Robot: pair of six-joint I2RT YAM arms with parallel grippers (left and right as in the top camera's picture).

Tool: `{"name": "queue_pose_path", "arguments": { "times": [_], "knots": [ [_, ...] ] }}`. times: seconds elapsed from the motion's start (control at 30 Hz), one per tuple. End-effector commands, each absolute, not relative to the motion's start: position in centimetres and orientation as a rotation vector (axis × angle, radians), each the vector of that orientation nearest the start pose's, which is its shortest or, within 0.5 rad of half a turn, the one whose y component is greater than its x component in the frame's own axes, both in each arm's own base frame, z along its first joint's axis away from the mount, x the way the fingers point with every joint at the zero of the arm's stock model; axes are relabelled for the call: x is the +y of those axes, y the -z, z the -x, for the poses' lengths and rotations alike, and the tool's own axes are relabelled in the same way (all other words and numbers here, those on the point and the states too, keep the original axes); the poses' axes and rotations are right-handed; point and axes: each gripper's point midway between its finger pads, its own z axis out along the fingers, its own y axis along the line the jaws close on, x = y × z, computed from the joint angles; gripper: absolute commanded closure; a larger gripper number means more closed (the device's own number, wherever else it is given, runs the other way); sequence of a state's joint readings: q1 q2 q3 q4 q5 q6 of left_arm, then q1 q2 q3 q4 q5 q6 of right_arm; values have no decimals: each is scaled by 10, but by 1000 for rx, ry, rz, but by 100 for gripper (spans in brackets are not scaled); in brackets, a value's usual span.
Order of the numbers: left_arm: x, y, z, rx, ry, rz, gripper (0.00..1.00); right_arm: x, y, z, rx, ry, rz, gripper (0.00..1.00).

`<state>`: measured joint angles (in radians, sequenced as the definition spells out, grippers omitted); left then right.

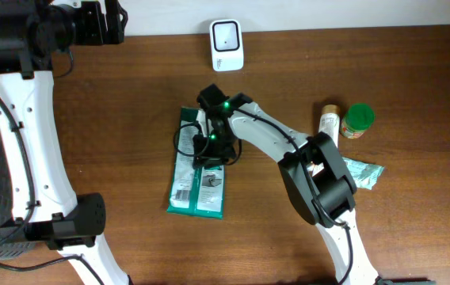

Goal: Scan the item barcode
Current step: 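Move the right gripper to the green glove packet and grasp its edge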

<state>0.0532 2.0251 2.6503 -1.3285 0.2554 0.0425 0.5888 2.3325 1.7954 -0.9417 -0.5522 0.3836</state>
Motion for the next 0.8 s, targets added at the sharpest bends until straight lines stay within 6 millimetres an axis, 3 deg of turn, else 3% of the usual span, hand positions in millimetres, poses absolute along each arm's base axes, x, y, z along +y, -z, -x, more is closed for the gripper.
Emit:
{"name": "queue_pose_path", "arguments": {
  "times": [0.0,0.17,0.33,0.5,0.7,0.77],
  "knots": [
    [-17,-403,-477,2213,233,-142,1,303,-3,-346,3185,-711,380,66],
    [-17,-404,-477,2213,232,-142,1,286,-48,-355,3110,-737,428,60],
    [-17,-403,-477,2213,233,-142,1,259,-74,-362,3118,-737,275,51],
    [-17,-403,-477,2213,232,-142,1,236,-58,-361,3180,-713,178,36],
    [-17,-403,-477,2213,232,-142,1,236,-31,-356,3162,-731,219,33],
    [-17,-403,-477,2213,233,-142,1,244,-23,-353,3132,-825,246,32]
  ]
}}
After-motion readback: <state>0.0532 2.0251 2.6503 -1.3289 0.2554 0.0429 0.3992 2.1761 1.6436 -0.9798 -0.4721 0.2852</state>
